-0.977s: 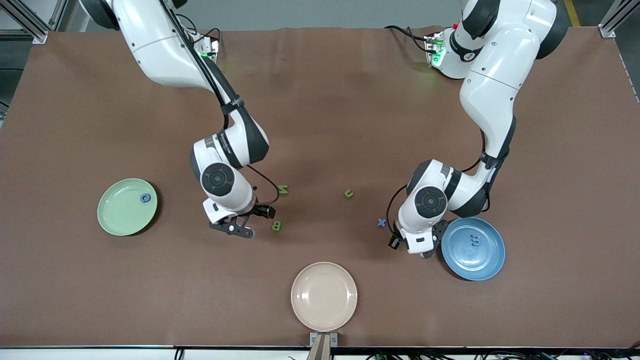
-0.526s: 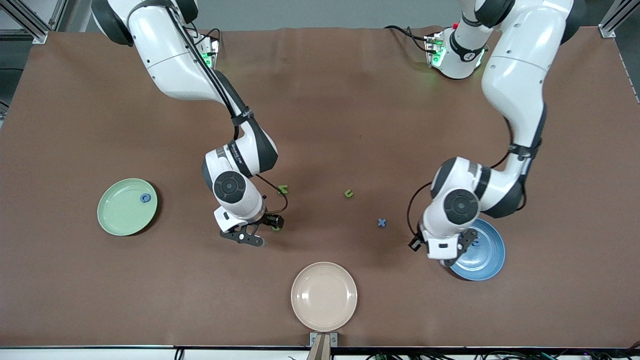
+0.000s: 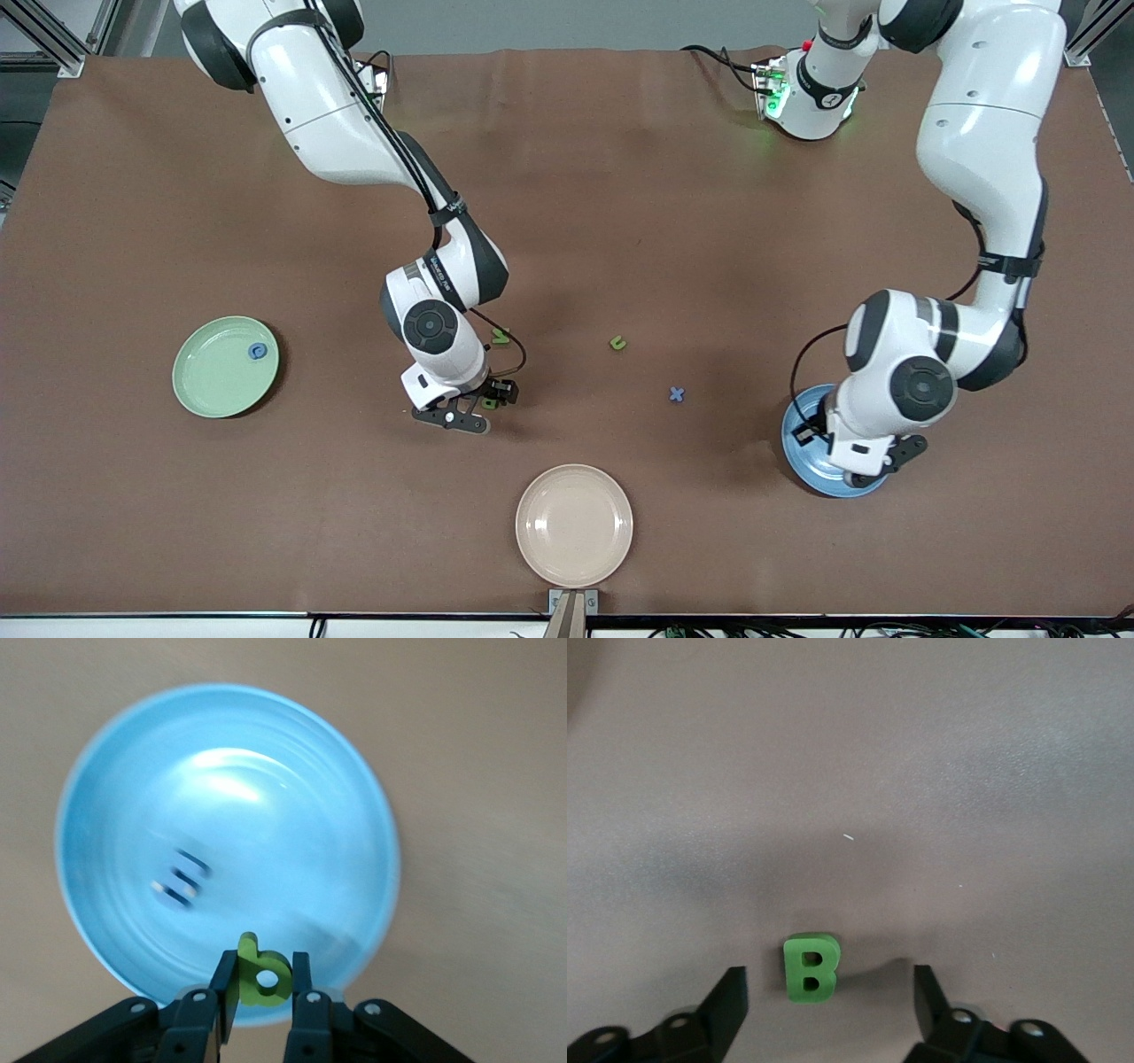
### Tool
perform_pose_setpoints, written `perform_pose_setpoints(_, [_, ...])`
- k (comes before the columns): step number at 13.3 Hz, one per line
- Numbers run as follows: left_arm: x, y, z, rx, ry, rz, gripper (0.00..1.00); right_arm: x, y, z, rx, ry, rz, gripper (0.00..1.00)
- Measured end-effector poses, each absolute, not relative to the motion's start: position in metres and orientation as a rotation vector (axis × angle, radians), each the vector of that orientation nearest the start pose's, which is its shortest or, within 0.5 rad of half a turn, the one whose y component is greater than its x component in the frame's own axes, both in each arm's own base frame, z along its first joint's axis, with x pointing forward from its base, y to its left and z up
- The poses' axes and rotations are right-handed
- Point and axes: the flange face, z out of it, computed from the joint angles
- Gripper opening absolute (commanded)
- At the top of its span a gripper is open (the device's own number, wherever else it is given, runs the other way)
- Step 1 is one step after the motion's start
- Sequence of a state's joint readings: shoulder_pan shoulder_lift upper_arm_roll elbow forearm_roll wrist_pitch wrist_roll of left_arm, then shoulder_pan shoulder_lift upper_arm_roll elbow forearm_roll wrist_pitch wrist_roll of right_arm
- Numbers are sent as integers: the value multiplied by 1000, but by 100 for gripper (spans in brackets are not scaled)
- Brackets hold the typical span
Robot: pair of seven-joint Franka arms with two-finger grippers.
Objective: Sort upper and lower case letters into plates
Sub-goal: 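Place the B with the right gripper while the left gripper places the b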
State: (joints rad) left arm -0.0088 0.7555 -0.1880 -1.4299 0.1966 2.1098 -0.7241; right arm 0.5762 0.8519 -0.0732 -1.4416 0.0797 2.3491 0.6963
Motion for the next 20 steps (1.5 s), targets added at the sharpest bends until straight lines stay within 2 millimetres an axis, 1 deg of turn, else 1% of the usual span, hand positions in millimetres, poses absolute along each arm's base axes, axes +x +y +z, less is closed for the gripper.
perform_pose_setpoints(1, [712,-92,240,-3001,-698,75,0,633,361,186,-3085,342,-73,66])
perform_pose_setpoints(2, [712,-81,234,-3003,-683,89,0,633,362,185,-3082,341,-79,60])
perform_pose_setpoints(3, [711,-76,228,-3005,-668,105,0,634,362,182,-3081,341,-85,56])
perform_pose_setpoints(4, [709,-76,219,-3005,-653,125,0,634,362,179,-3079,341,-91,53])
perform_pose_setpoints(5, [707,-80,209,-3005,-642,145,0,635,361,178,-3078,342,-95,51])
perform_pose_setpoints(6, [706,-84,202,-3006,-633,155,0,635,361,179,-3077,342,-99,48])
perform_pose_setpoints(8, [705,-88,197,-3007,-623,163,0,636,361,179,-3077,343,-100,38])
perform_pose_setpoints(9, [705,-88,197,-3007,-623,162,5,636,361,179,-3077,343,-100,33])
perform_pose_setpoints(10, [705,-87,198,-3008,-623,160,32,636,361,180,-3076,343,-103,27])
perform_pose_setpoints(11, [705,-88,198,-3008,-622,159,77,636,361,180,-3076,343,-103,21])
perform_pose_setpoints(12, [705,-90,198,-3010,-619,158,100,637,362,181,-3074,343,-106,16])
perform_pose_setpoints(13, [706,-94,200,-3013,-612,154,100,638,364,185,-3069,339,-114,13])
perform_pose_setpoints(15, [707,-108,208,-3020,-623,133,100,637,364,182,-3070,337,-115,11])
perform_pose_setpoints(16, [708,-120,218,-3030,-640,114,100,638,365,183,-3069,335,-116,10])
perform_pose_setpoints(17, [707,-138,233,-3040,-679,104,100,638,365,185,-3070,335,-115,10])
perform_pose_setpoints(18, [701,-165,249,-3041,-737,115,100,638,363,187,-3086,337,-85,10])
perform_pose_setpoints(19, [692,-197,265,-3041,-793,127,99,638,360,195,-3116,335,-28,10])
perform_pose_setpoints(20, [680,-232,276,-3041,-834,139,99,637,354,210,-3147,317,37,10])
